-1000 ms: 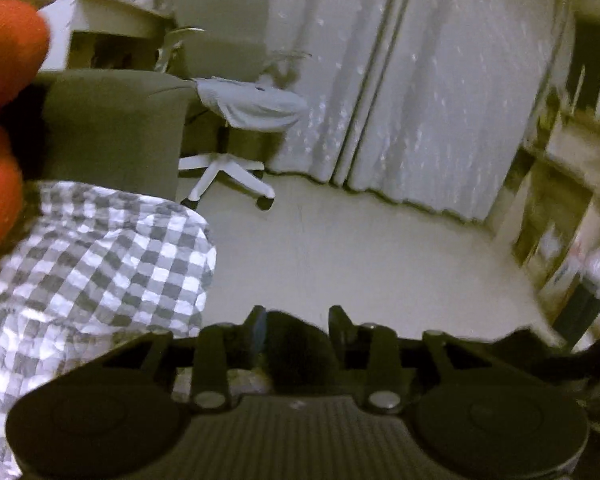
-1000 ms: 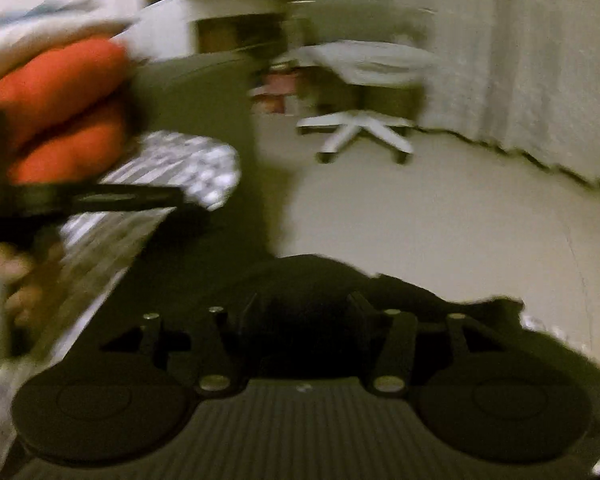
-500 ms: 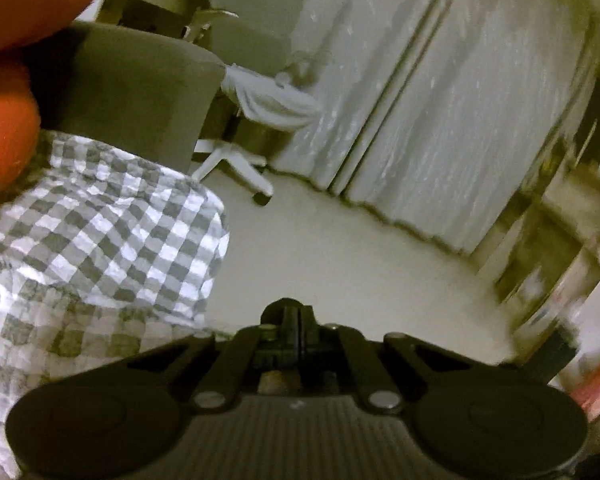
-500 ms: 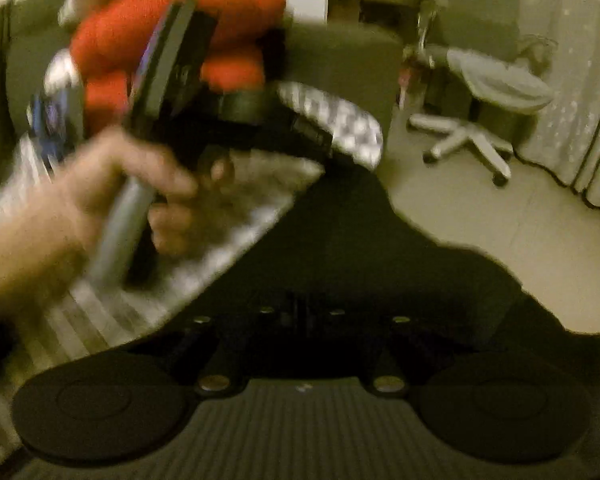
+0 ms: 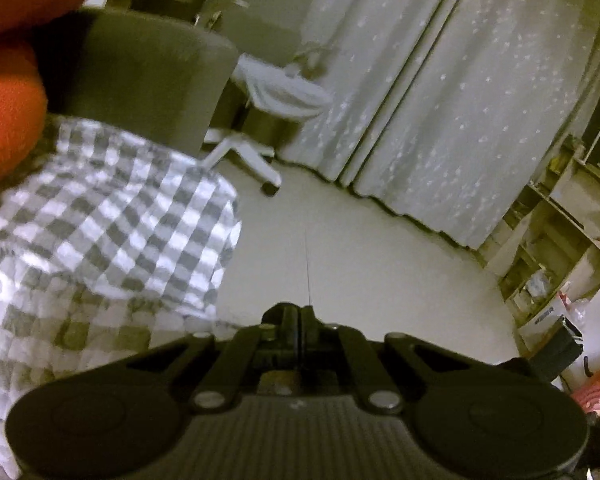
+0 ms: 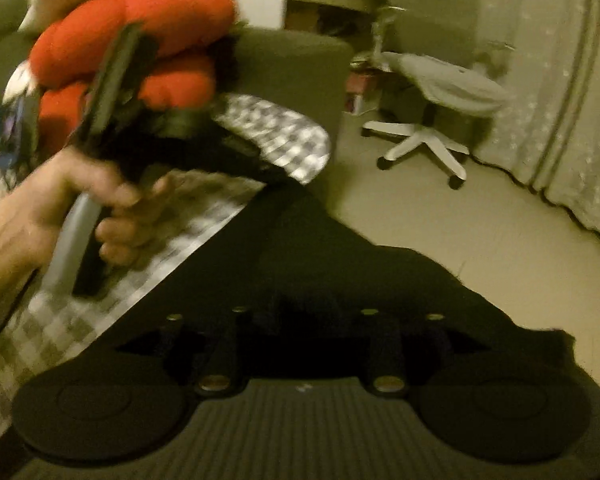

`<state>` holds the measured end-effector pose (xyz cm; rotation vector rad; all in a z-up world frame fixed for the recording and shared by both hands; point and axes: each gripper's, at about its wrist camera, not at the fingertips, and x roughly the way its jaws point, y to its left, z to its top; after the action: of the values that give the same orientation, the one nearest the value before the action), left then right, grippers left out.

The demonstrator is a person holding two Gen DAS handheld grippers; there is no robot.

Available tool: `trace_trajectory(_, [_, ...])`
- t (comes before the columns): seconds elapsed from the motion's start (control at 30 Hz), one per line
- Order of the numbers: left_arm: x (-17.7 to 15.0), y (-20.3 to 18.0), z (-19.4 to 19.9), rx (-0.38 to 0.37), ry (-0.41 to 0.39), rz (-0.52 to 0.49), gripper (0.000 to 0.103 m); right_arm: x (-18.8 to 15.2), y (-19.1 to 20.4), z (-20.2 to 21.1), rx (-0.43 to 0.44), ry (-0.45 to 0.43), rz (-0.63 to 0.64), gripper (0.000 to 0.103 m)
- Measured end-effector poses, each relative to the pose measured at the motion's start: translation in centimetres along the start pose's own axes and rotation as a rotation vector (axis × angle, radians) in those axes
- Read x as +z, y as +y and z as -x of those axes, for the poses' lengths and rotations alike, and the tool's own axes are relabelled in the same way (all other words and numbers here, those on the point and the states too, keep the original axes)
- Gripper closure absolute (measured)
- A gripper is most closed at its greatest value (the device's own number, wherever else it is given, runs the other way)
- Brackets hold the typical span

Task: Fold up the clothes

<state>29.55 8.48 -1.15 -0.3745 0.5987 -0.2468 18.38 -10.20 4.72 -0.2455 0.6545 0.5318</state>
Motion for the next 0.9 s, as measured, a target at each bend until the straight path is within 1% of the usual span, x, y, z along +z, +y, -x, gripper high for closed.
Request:
trace_trajectory(0.03, [0.0,0.0,0.1,-0.001,-0.002,0.000,0.102,0.1,-0.8,0.0,-0.007,-0.003,-0.039,0.061])
trace_trajectory(0.07, [0.0,0.0,0.0,0.000,-0.001,0.000,0.102,0.0,-1.7,0.1,-0.036,0.001,-0.081,0.058])
trace_trajectory(0.13, [0.0,0.1,-0.2,0.001,0.003,-0.001,0.101,-0.1,-3.5,0.0,-0.083,0.012,-0.169,0.057])
trace_trajectory(0.17, [0.1,0.1,-0.2,-0.005,0.006,-0.001,0.094,-0.1,-4.3,-0.2,-0.102,0.020,-0.215,0.056])
trace_trajectory(0.23, [0.0,0.1,-0.2,0.001,0.008,-0.009,0.090,-0.5,-5.8,-0.6,-0.130,0.048,-0.295,0.055])
trace_trajectory(0.27, [-0.1,0.0,-0.3,0.005,0.010,-0.017,0.090,-0.8,-6.1,-1.0,-0.119,0.063,-0.313,0.055])
trace_trajectory(0.3, [-0.1,-0.2,-0.4,0.009,0.013,-0.026,0.090,-1.1,-6.3,-1.3,-0.075,0.076,-0.322,0.057])
trace_trajectory(0.33, [-0.1,-0.3,-0.5,0.010,0.013,-0.031,0.089,-1.3,-6.2,-1.6,-0.037,0.075,-0.326,0.064])
trace_trajectory(0.37, [0.0,-0.3,-0.6,0.010,0.013,-0.036,0.087,-1.5,-6.0,-1.7,-0.024,0.059,-0.316,0.091])
trace_trajectory(0.4, [-0.1,-0.2,-0.5,0.012,0.013,-0.038,0.086,-1.4,-5.7,-1.9,-0.038,0.051,-0.294,0.101])
trace_trajectory(0.47, [-0.2,-0.2,-0.4,0.015,0.010,-0.040,0.082,-1.0,-5.4,-1.4,-0.076,0.010,-0.264,0.101])
trace_trajectory(0.57, [-0.2,-0.1,-0.4,0.020,0.005,-0.043,0.080,-0.5,-5.4,-0.6,-0.133,-0.031,-0.241,0.101])
trace_trajectory(0.63, [-0.5,-0.5,-0.6,0.052,0.010,-0.066,0.079,-0.3,-5.5,-0.2,-0.169,-0.049,-0.233,0.101])
trace_trajectory(0.67, [-0.6,-0.9,-0.9,0.082,0.020,-0.089,0.079,-0.5,-5.5,-0.7,-0.171,-0.025,-0.231,0.101])
trace_trajectory(0.73, [-0.7,-1.2,-0.9,0.101,0.023,-0.114,0.079,-1.1,-5.1,-2.0,-0.146,0.021,-0.232,0.101])
trace_trajectory(0.77, [-0.8,-1.4,-0.9,0.110,0.024,-0.126,0.079,-1.2,-5.0,-2.3,-0.142,0.029,-0.226,0.098])
trace_trajectory(0.87, [-0.5,-0.9,-0.8,0.115,0.007,-0.094,0.076,-1.0,-5.1,-2.3,-0.138,0.034,-0.227,0.096])
trace_trajectory(0.9, [-0.3,-0.5,-0.8,0.124,-0.004,-0.074,0.076,-1.0,-5.3,-2.2,-0.151,0.027,-0.234,0.094])
